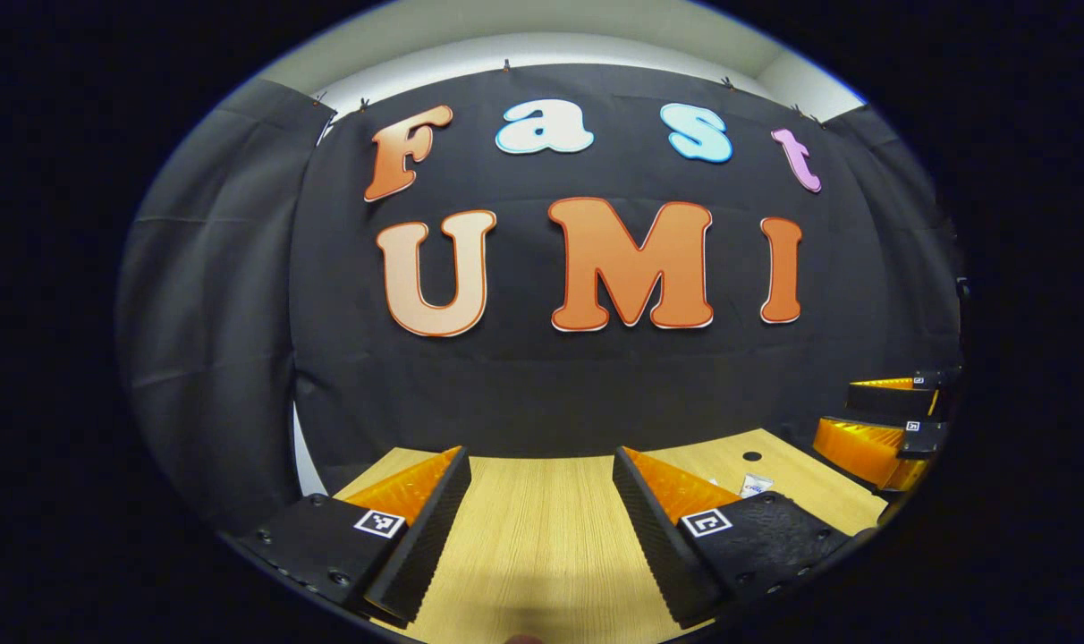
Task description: Put the toothbrush and toothpaste on the desktop into the cup, then pick up the cup and place it on the coaster on the desktop.
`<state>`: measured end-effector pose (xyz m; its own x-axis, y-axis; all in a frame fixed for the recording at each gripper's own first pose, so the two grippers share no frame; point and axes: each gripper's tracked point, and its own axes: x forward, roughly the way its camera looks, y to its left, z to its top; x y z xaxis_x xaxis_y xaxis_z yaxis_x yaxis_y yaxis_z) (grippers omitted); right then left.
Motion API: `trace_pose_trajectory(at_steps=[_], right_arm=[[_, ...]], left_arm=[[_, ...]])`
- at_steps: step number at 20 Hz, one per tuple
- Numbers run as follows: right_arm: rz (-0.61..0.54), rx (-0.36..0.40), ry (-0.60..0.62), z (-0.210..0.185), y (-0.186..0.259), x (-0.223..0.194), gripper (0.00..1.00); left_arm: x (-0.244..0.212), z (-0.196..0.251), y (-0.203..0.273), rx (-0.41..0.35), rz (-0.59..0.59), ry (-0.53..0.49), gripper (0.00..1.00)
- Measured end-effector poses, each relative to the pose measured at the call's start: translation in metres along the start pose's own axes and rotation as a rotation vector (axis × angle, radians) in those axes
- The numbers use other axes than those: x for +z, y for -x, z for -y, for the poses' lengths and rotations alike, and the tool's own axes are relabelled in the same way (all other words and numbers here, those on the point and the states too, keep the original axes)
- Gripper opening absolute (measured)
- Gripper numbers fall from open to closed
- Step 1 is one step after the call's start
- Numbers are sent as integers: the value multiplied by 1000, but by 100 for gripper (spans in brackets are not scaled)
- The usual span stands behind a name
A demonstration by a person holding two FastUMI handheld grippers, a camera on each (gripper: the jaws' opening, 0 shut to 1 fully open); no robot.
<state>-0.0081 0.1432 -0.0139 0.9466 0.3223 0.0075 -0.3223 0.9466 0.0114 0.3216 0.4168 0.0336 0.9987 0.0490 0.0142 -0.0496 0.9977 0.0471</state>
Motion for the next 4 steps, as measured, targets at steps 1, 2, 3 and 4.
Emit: trace_pose_trajectory(at_steps=[1, 2, 3, 4], right_arm=[[7, -9, -5, -3, 0, 4, 97], [24, -21, -9, -5, -2, 9, 98], [41, -41, -13, -5, -3, 13, 98], [57, -58, -17, -5, -2, 17, 98]], left_arm=[[3, -2, 1, -10, 19, -4, 96], [4, -2, 2, -25, 37, -19, 96], [6, -4, 3, -36, 46, -31, 96], [7, -7, 1, -50, 49, -40, 96]])
